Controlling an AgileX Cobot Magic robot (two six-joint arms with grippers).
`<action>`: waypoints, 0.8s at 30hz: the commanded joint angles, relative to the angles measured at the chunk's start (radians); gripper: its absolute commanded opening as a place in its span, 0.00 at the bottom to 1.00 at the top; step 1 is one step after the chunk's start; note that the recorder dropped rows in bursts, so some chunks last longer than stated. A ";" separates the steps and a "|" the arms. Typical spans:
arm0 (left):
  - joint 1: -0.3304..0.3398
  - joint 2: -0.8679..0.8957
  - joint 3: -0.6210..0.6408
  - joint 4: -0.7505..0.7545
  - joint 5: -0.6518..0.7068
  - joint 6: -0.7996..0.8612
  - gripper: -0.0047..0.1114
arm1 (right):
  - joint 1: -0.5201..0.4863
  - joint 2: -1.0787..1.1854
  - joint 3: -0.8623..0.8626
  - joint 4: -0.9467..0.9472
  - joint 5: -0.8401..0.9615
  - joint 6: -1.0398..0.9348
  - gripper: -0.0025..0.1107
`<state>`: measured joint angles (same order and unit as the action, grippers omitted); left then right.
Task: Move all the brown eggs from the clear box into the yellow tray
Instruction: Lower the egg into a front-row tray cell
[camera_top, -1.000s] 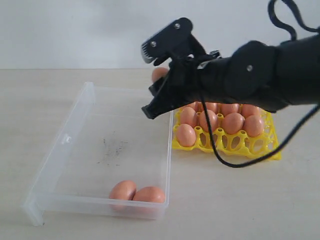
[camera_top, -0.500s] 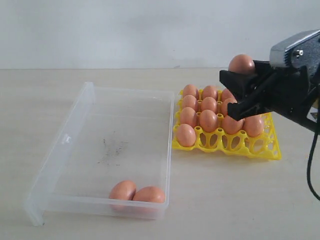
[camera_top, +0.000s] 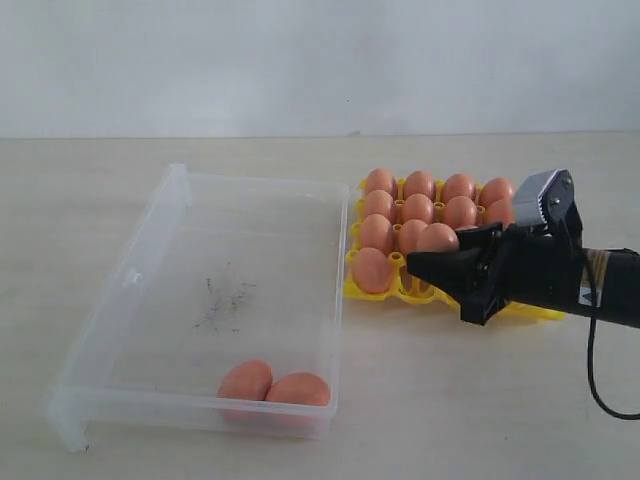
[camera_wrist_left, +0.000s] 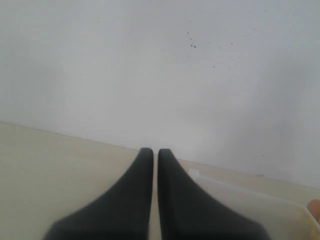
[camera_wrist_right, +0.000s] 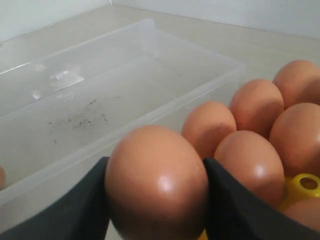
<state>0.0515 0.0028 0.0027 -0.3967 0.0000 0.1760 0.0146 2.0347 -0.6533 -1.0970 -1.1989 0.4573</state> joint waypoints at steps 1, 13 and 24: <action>-0.004 -0.003 -0.003 -0.003 0.000 0.006 0.07 | -0.006 0.042 -0.048 -0.011 -0.022 0.018 0.02; -0.004 -0.003 -0.003 -0.003 0.000 0.006 0.07 | 0.020 0.072 -0.085 -0.014 0.064 0.039 0.02; -0.004 -0.003 -0.003 -0.003 0.000 0.006 0.07 | 0.094 0.072 -0.126 0.003 0.195 0.038 0.02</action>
<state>0.0515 0.0028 0.0027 -0.3967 0.0000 0.1760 0.1081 2.1047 -0.7757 -1.1253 -1.0315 0.4870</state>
